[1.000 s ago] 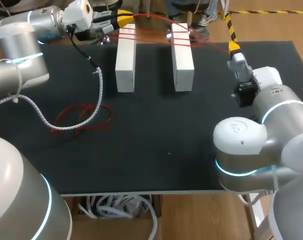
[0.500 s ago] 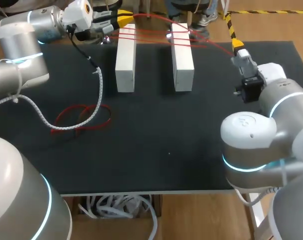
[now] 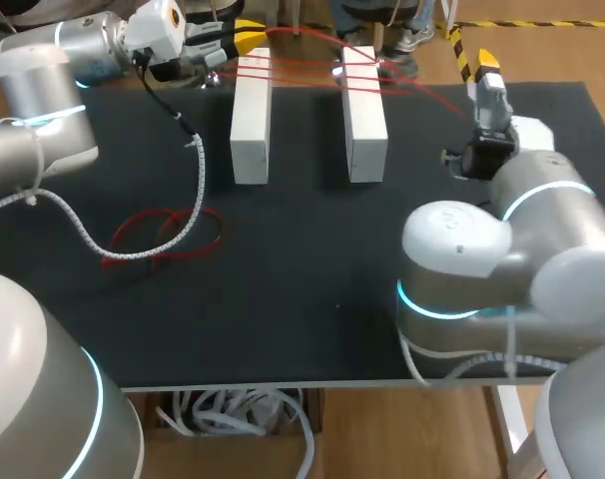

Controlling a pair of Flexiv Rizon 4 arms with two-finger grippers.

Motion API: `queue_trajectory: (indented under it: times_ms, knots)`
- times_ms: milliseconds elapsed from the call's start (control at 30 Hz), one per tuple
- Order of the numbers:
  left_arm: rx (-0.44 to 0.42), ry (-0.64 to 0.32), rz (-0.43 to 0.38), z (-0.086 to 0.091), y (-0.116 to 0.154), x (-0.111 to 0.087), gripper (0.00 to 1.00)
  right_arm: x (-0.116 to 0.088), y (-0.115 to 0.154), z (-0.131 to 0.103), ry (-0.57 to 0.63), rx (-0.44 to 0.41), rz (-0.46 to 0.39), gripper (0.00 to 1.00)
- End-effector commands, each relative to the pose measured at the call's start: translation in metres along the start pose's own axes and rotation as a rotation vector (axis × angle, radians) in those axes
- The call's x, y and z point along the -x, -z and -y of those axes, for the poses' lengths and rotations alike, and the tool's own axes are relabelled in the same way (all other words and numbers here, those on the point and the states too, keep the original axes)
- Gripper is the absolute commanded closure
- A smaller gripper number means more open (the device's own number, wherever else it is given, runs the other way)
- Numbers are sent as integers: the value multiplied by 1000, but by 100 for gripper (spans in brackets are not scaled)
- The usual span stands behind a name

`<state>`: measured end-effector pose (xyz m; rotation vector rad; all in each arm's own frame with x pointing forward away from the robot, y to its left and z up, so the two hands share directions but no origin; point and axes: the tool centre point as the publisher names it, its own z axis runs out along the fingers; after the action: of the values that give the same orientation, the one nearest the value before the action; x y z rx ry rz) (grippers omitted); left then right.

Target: Grab the tape and strap the tape.

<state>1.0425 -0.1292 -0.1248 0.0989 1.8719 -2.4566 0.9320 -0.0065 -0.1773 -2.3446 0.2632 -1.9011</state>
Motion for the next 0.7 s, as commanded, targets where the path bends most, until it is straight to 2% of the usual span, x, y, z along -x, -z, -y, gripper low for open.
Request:
queue_trajectory:
  times_ms: [33, 167, 300, 700]
  knots:
    - [-2, -3, 2, -1, 0, 0, 100, 19, -9, 13, -57, 123, -173, 0]
    - [-2, -3, 2, -1, 0, 0, 100, 22, -16, 15, -89, 150, -201, 0]
    - [-2, -3, 2, -1, 0, 0, 100, 15, -21, 16, -134, 157, -229, 0]
    - [-2, -3, 2, -1, 0, 0, 100, -1, -48, 14, -120, 177, -225, 0]
